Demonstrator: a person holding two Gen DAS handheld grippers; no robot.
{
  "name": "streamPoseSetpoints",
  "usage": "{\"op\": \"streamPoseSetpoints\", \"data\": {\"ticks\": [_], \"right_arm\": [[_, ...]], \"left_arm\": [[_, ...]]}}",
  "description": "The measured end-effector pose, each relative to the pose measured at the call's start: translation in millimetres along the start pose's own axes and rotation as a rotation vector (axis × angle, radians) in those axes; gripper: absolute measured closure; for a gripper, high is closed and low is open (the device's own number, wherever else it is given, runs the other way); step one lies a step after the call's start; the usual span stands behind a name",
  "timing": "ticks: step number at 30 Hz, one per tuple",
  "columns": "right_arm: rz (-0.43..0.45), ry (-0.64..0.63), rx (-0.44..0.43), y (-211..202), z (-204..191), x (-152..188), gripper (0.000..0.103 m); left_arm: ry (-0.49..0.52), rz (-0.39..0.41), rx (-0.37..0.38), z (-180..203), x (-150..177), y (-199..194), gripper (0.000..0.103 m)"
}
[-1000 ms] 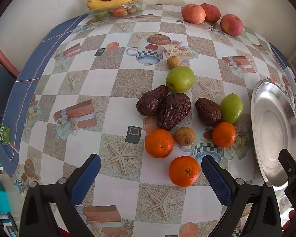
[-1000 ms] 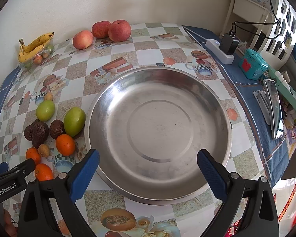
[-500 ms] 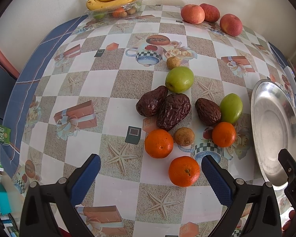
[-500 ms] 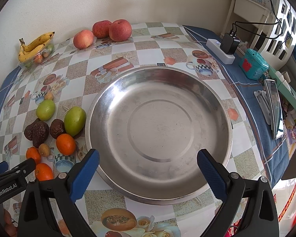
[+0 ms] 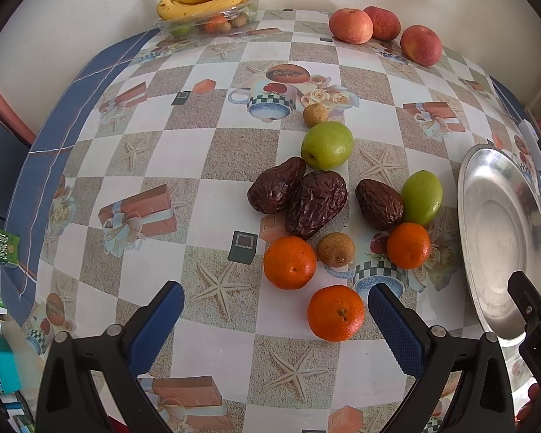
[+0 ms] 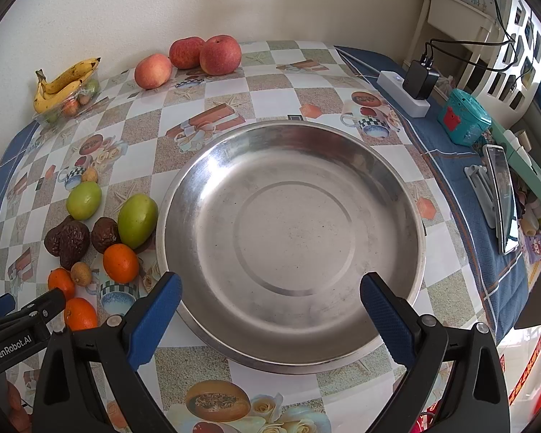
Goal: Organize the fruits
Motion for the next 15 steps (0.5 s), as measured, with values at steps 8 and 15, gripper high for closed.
{"op": "streamPoseSetpoints", "data": {"ticks": [8, 15], "right_arm": [[-0.001, -0.001, 0.0, 0.1, -0.1, -0.1, 0.004], [-0.001, -0.001, 0.0, 0.2, -0.3, -0.1, 0.004]], "left_arm": [[0.0, 0.0, 0.0, 0.1, 0.0, 0.0, 0.0], [0.0, 0.002, -0.004, 0.2, -1.2, -1.5, 0.0]]}}
Point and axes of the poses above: each gripper's, at about its wrist camera, not at the fingertips, and y roughly the way its jaws point, z to its right, x to its underside, the point moved 9 cm from there along y, roughly the way its jaws point, and after that the axes turned 13 degrees about x, right-handed, at the moved point
